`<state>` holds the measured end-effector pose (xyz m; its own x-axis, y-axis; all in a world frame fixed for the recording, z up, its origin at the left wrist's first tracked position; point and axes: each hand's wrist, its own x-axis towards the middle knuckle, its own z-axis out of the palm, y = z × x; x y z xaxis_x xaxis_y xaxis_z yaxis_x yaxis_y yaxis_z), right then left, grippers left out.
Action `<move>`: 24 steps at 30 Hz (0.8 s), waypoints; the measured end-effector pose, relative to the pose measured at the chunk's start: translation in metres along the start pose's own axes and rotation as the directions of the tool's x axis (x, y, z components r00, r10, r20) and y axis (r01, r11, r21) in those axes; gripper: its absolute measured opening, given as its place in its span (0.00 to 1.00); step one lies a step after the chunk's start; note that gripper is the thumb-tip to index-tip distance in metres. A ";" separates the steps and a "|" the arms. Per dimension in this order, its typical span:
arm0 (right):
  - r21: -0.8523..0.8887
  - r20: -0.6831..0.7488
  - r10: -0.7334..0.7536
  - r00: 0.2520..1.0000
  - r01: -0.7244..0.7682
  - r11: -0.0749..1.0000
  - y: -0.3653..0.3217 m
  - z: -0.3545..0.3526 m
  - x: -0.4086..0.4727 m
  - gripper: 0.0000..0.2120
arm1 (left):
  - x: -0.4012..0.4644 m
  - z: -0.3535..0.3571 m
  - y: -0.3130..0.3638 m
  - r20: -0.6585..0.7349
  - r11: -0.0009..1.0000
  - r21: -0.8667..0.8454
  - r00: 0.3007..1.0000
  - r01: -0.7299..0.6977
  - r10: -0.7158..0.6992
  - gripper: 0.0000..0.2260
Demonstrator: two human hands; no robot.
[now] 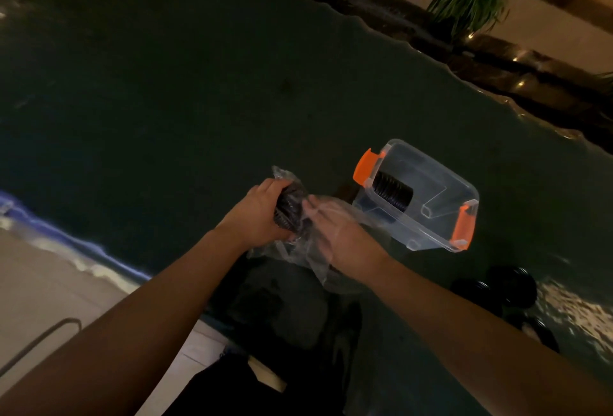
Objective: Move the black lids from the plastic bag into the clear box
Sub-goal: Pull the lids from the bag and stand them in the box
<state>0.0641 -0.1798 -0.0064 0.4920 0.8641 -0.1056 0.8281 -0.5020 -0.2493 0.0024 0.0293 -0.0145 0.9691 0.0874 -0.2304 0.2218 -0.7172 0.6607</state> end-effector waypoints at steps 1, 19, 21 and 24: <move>-0.027 0.025 -0.001 1.000 0.002 1.000 0.003 0.002 0.003 0.35 | 0.000 0.000 0.000 0.000 1.000 -0.003 1.000 -0.008 0.008 0.47; -0.111 0.043 0.161 0.986 -0.156 0.982 0.005 0.018 0.029 0.27 | 0.007 -0.002 -0.005 -0.007 0.999 -0.036 0.999 0.041 -0.041 0.48; -0.078 0.036 0.148 0.988 -0.145 0.986 0.007 0.017 0.031 0.28 | 0.008 -0.002 -0.005 -0.011 0.998 -0.043 0.999 0.044 -0.044 0.47; -0.088 0.042 0.112 0.993 -0.108 0.990 0.009 0.018 0.035 0.36 | 0.009 -0.001 -0.004 -0.007 0.999 -0.030 0.999 0.039 -0.040 0.46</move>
<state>0.0844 -0.1533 -0.0299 0.5697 0.8033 -0.1737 0.7908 -0.5934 -0.1503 0.0104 0.0343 -0.0185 0.9603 0.1206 -0.2514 0.2630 -0.6920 0.6723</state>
